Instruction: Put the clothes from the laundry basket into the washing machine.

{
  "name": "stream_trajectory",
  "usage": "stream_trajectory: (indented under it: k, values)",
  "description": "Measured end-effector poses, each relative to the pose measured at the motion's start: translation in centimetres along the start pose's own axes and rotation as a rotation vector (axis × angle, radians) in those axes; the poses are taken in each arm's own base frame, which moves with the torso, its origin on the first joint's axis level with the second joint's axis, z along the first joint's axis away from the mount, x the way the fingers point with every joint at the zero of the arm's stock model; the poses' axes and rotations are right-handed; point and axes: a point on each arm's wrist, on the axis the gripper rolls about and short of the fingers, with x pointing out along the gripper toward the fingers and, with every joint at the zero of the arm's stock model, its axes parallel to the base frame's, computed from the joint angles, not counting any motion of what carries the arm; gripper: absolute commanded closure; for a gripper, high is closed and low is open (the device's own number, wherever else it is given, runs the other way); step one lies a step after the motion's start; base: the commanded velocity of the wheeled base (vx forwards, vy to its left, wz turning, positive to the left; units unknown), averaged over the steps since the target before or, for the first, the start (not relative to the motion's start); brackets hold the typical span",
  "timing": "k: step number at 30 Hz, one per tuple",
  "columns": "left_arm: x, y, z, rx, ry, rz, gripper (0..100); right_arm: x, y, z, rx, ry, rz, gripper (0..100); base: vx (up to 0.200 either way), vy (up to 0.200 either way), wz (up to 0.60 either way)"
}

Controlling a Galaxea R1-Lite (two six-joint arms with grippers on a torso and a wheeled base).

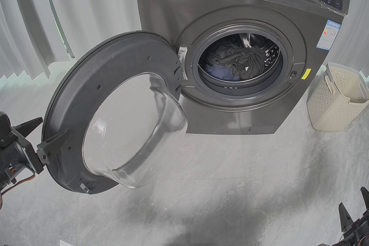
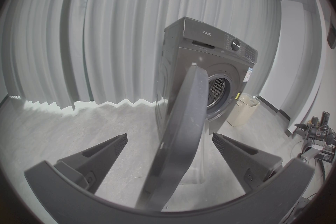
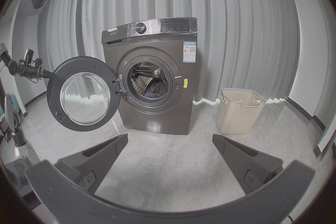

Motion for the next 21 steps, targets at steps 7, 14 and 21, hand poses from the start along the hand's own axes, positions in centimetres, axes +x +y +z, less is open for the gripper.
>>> stream_trajectory:
  k: [7, 14, 21]
  values:
    - [1.5, -1.1, -0.2, -0.008, 0.042, -0.135, 0, 0.0, 0.0, 0.0, 0.000, 0.000, 0.000, 0, 0.000, 0.000, 0.00]
    - [0.8, -3.6, 0.0, -0.053, 0.036, -0.345, 0, 0.0, 0.0, 0.0, -0.001, 0.000, 0.000, 0, 0.000, 0.000, 0.00]
    - [-0.2, -4.1, -0.2, -0.072, 0.026, -0.402, 0, 0.0, 0.0, 0.0, -0.001, 0.000, 0.000, 0, 0.000, 0.000, 0.00]
